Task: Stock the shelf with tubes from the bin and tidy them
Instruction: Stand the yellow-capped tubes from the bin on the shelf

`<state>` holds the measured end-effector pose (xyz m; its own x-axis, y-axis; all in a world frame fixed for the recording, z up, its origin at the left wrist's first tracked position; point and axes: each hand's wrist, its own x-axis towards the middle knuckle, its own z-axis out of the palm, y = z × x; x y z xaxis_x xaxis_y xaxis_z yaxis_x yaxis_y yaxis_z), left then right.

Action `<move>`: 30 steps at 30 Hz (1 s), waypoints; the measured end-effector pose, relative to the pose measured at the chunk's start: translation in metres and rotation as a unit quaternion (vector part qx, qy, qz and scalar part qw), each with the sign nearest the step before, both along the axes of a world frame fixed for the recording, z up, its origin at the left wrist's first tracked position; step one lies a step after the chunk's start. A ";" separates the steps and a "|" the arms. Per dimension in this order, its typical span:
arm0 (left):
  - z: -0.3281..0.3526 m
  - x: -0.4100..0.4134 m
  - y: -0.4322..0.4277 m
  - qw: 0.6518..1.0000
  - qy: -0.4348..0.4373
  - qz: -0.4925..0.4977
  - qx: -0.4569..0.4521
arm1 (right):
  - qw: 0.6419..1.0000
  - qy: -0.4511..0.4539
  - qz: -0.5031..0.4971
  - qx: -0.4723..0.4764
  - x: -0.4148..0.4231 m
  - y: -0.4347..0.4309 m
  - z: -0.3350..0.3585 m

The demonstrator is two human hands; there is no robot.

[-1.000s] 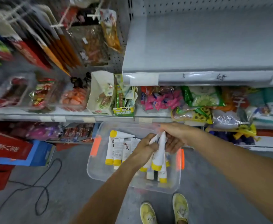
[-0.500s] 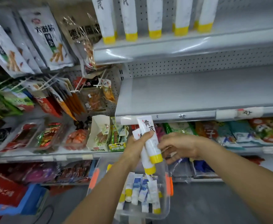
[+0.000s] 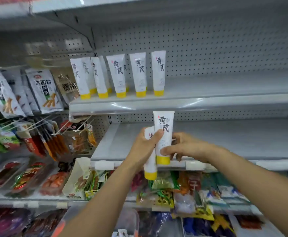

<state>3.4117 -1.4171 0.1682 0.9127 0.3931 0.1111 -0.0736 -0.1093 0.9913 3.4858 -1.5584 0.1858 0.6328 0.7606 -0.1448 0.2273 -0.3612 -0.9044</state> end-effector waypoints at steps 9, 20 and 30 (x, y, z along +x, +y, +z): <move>0.064 0.042 -0.027 0.995 -0.032 0.090 -0.012 | 0.985 -0.127 -0.063 0.102 0.050 -0.033 0.075; 0.100 0.081 0.005 0.990 -0.086 0.105 0.034 | 0.950 -0.207 -0.192 0.133 0.136 0.008 0.116; 0.104 0.104 0.020 0.989 -0.095 0.111 0.016 | 0.942 -0.246 -0.215 0.076 0.188 0.052 0.103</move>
